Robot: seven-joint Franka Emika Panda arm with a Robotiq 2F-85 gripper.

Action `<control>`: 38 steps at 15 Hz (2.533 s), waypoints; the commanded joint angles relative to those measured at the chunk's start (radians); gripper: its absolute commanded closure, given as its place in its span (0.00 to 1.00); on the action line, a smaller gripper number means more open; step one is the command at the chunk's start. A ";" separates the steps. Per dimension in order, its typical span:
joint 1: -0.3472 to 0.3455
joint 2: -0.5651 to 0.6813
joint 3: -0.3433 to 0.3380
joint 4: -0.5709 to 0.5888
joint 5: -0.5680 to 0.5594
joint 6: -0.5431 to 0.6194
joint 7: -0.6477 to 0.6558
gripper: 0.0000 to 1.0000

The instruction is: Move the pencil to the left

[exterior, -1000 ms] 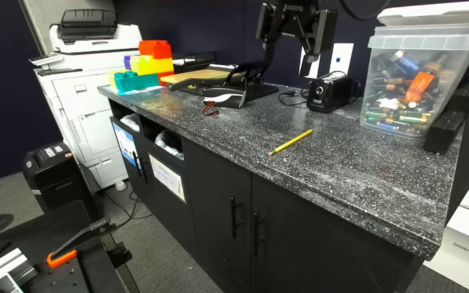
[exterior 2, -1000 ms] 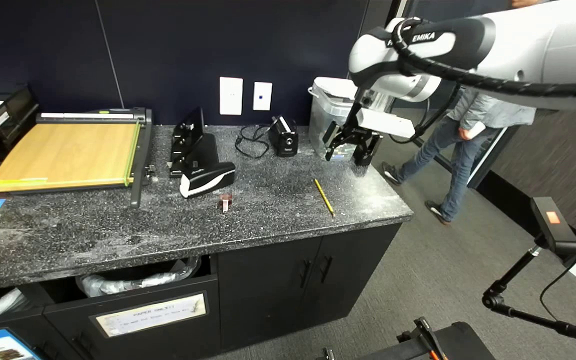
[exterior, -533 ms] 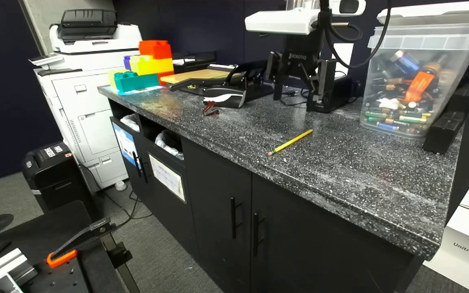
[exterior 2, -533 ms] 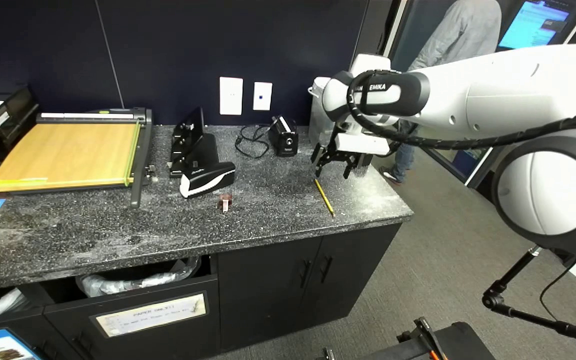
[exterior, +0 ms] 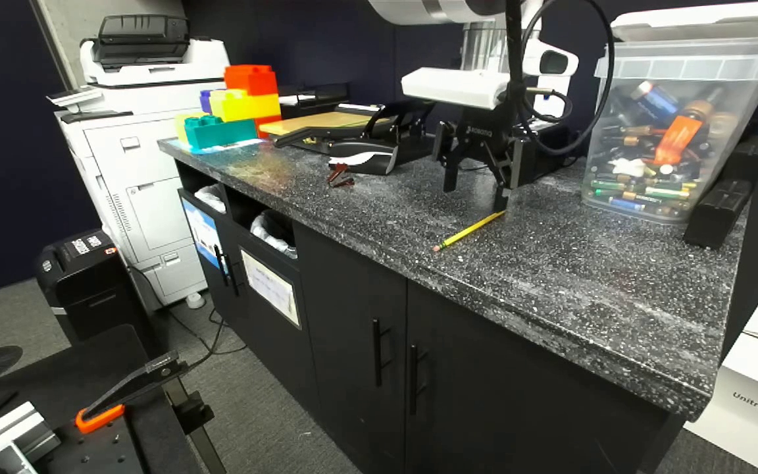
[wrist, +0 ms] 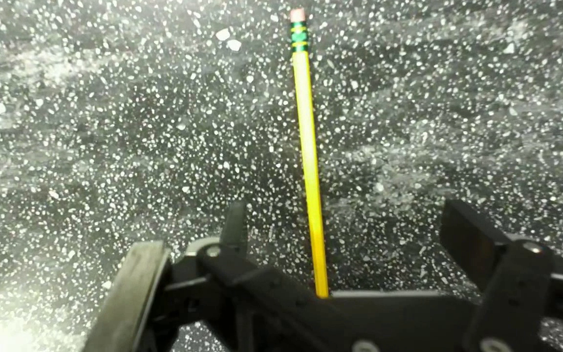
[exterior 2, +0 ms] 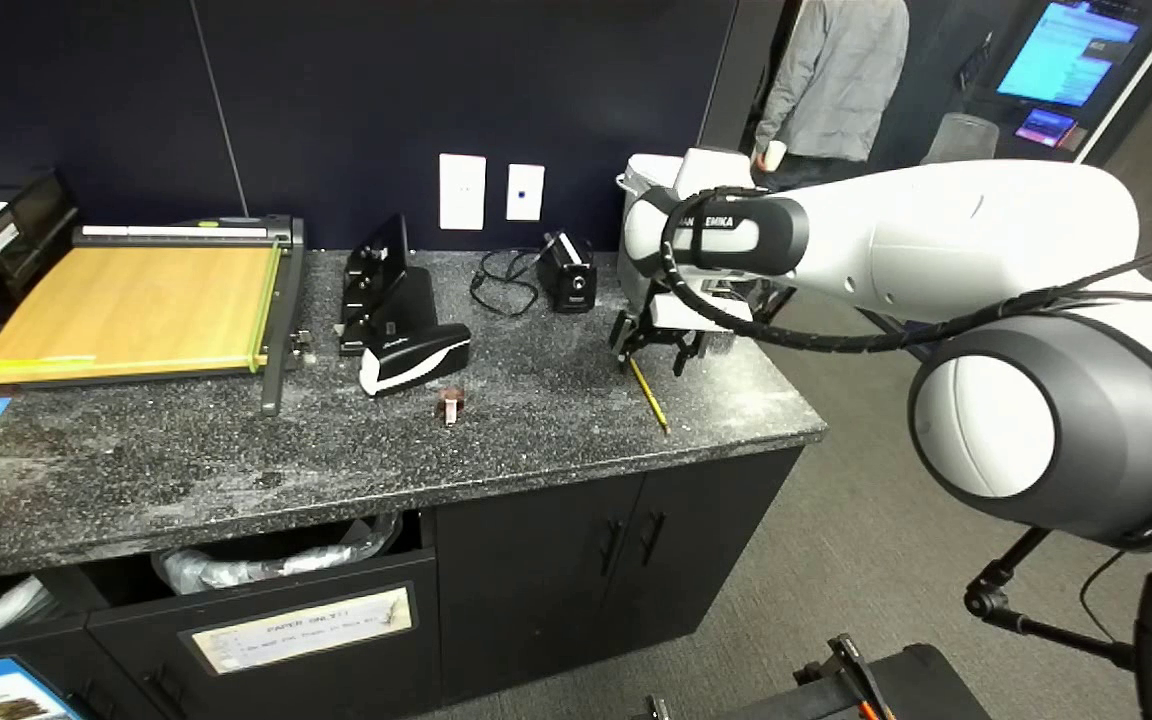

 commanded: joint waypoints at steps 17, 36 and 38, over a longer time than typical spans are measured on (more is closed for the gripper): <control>-0.001 0.167 -0.009 0.222 -0.038 -0.048 0.045 0.69; 0.064 0.004 -0.010 0.398 -0.027 -0.348 0.066 0.98; 0.068 0.060 -0.012 0.458 -0.027 -0.375 0.076 0.98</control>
